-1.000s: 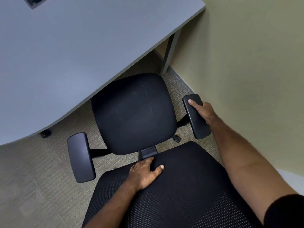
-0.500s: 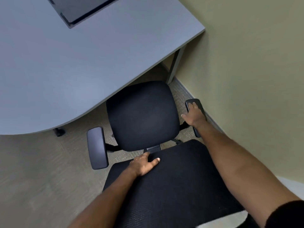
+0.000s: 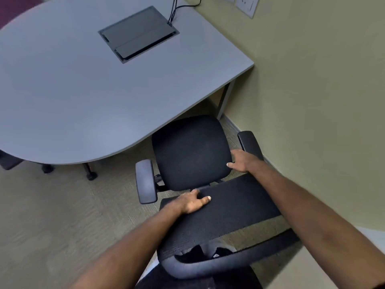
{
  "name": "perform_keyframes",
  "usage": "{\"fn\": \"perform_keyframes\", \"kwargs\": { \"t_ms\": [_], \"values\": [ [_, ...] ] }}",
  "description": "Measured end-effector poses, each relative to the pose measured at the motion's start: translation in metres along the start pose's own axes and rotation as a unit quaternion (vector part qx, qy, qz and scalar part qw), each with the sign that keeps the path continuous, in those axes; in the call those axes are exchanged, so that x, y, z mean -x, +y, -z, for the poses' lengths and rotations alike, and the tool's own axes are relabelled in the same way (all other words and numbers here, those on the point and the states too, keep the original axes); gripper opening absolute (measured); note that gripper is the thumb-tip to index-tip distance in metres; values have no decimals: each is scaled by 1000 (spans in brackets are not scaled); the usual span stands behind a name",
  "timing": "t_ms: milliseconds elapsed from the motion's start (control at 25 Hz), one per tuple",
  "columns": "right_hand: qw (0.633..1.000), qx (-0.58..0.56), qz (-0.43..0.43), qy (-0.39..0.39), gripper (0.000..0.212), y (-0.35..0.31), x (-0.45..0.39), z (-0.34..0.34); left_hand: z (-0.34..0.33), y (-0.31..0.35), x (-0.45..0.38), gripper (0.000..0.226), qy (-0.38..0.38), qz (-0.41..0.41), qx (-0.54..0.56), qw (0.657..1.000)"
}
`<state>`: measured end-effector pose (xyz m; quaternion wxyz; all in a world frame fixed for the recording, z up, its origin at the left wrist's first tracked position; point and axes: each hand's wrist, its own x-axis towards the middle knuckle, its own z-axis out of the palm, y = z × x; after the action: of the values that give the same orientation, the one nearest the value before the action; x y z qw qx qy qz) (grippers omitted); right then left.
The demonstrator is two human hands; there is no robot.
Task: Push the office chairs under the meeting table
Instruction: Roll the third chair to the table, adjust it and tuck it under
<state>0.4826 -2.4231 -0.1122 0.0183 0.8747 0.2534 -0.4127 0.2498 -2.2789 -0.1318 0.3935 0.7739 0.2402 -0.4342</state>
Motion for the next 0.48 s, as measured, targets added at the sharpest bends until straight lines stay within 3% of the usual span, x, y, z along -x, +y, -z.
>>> {"fn": "perform_keyframes", "kwargs": {
  "t_ms": [240,480],
  "values": [
    [999,26,-8,-16,69,-16,69,-9,0,-1,50,83,10,-37,-30,999],
    [999,47,-7,20,66,-19,143,-28,1,-1,108,81,43,-73,-25,996]
  ]
}}
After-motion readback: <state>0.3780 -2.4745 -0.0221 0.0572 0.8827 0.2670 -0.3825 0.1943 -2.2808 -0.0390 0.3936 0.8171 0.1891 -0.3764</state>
